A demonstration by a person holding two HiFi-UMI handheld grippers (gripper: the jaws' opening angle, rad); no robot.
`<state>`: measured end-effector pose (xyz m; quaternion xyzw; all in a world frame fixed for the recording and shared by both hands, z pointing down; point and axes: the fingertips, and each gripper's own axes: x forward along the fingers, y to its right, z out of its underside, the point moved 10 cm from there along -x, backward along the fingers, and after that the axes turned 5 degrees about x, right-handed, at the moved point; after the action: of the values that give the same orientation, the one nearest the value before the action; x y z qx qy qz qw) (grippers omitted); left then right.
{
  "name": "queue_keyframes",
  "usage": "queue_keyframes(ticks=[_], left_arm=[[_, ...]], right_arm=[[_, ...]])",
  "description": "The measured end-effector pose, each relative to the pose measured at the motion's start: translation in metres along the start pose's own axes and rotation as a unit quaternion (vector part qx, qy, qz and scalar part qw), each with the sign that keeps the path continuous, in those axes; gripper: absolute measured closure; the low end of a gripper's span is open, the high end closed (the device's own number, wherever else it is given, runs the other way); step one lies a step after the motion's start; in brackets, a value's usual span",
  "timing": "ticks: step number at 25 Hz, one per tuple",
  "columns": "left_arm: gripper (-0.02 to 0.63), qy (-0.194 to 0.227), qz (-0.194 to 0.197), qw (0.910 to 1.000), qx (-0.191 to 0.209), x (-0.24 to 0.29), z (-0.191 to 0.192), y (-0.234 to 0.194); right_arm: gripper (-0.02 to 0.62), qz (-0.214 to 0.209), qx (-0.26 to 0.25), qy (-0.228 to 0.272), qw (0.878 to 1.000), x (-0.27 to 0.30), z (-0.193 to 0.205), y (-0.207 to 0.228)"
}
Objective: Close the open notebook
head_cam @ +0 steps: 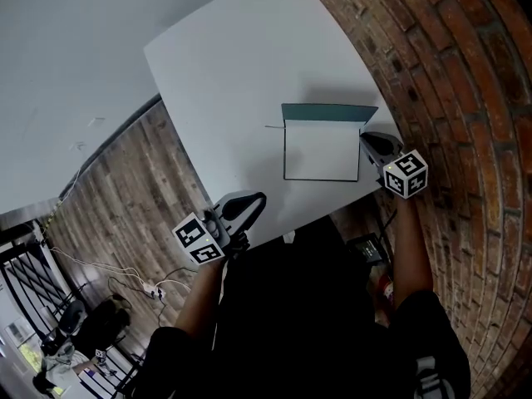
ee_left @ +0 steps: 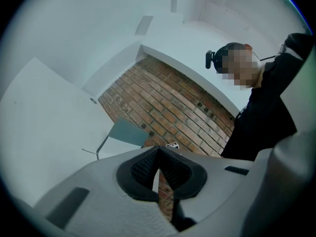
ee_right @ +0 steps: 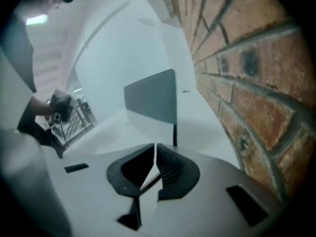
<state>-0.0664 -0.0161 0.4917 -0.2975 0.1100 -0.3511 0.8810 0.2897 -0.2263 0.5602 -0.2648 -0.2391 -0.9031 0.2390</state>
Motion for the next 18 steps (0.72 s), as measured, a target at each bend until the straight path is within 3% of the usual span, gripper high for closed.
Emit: queue_keyframes(ticks=[2,3,5,6,8,9,15,18], left_arm=[[0.589,0.002,0.002,1.0000,0.002,0.000,-0.001,0.002],[0.590,0.003,0.003,1.0000,0.002,0.000,-0.002,0.003],[0.589,0.005,0.003,1.0000,-0.002,-0.001,-0.001,0.003],[0.589,0.005,0.004,1.0000,-0.004,-0.001,-0.001,0.003],[0.589,0.005,0.007,1.0000,-0.005,0.001,-0.003,0.001],[0.589,0.006,0.007,0.9999,-0.005,0.001,-0.004,0.003],[0.589,0.028,-0.006,0.9996,-0.005,-0.006,-0.006,0.007],[0.589,0.022,-0.009,0.9997,-0.010,-0.006,0.002,0.006]], right_arm=[[0.575,0.010,-0.042,-0.032,0.999,0.002,0.011,-0.012],[0.575,0.022,-0.029,-0.034,0.999,0.000,0.015,-0.012],[0.574,0.058,0.069,0.006,0.996,-0.006,0.016,0.005],[0.574,0.067,0.135,0.037,0.988,-0.005,0.011,0.021],[0.501,0.035,0.253,0.079,0.964,0.007,-0.005,0.051],[0.455,0.015,0.284,0.080,0.955,0.013,-0.010,0.056],[0.442,0.010,0.299,0.037,0.954,0.027,-0.012,0.057],[0.494,0.035,0.293,0.003,0.955,0.028,-0.001,0.062]])
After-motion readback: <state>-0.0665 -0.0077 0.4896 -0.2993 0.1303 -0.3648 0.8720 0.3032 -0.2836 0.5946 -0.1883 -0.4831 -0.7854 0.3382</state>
